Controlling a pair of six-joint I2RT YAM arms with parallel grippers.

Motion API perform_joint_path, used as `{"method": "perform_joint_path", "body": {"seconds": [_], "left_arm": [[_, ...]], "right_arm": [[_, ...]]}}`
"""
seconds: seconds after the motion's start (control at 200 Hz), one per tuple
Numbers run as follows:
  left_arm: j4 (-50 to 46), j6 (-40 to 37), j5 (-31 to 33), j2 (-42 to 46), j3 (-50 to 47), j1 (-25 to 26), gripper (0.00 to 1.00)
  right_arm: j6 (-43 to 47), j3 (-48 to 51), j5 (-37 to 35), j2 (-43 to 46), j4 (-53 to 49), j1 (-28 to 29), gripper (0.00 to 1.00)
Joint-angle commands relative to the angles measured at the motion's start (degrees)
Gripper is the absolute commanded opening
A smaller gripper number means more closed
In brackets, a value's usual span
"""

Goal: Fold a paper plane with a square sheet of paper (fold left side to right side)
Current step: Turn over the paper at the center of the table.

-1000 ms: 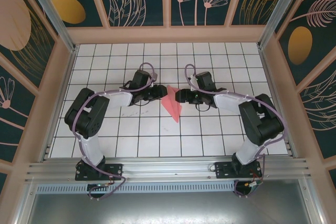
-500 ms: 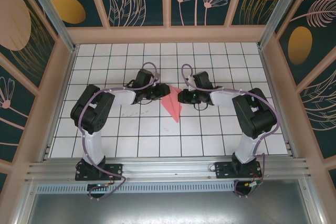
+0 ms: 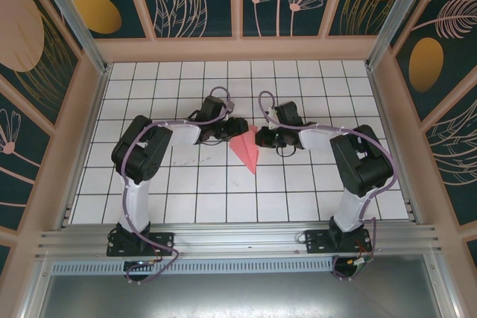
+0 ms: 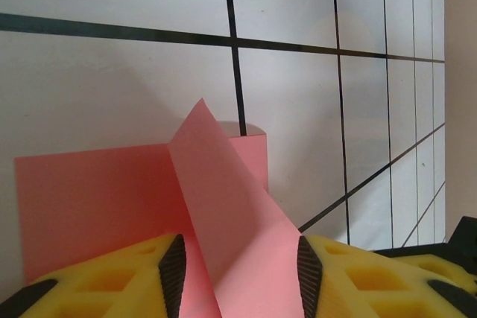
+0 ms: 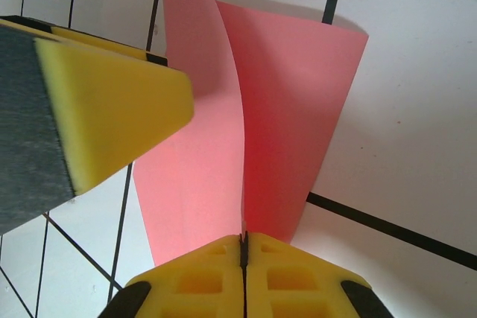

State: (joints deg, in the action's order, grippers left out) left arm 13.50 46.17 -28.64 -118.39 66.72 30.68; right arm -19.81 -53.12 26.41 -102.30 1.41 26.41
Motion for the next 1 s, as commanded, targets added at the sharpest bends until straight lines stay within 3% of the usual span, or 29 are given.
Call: {"method": "perform_joint_path", "body": {"seconds": [0.0,0.115,0.27,0.37,0.52,0.776,0.996], "left_arm": [[1.0,0.6,-1.5,-1.5,2.1,0.3,0.4],[1.2,-0.9,0.0,-0.4,2.4,0.3,0.24],[2.2,-2.6,0.5,2.3,2.8,0.3,0.03],[2.5,-3.4,1.0,5.5,2.9,-0.1,0.01],[2.6,-4.4,1.8,13.5,3.1,-2.3,0.0],[6.3,-1.5,-1.2,19.8,6.8,-3.4,0.0],[13.5,4.3,-4.3,22.8,6.9,-3.5,0.0]], "right_arm": [[0.0,0.2,-0.2,0.2,-0.7,-0.9,0.12],[-0.8,2.3,1.0,3.6,1.5,-2.3,0.26],[-2.0,7.7,4.0,12.5,6.0,-6.4,0.6],[-4.0,12.2,11.1,16.9,10.8,-10.4,0.76],[-11.1,19.7,23.5,23.2,25.8,-14.6,0.98],[-24.0,21.0,32.7,24.6,47.4,-14.0,0.99],[-28.4,17.4,33.8,20.2,54.6,-10.3,0.99]]}}
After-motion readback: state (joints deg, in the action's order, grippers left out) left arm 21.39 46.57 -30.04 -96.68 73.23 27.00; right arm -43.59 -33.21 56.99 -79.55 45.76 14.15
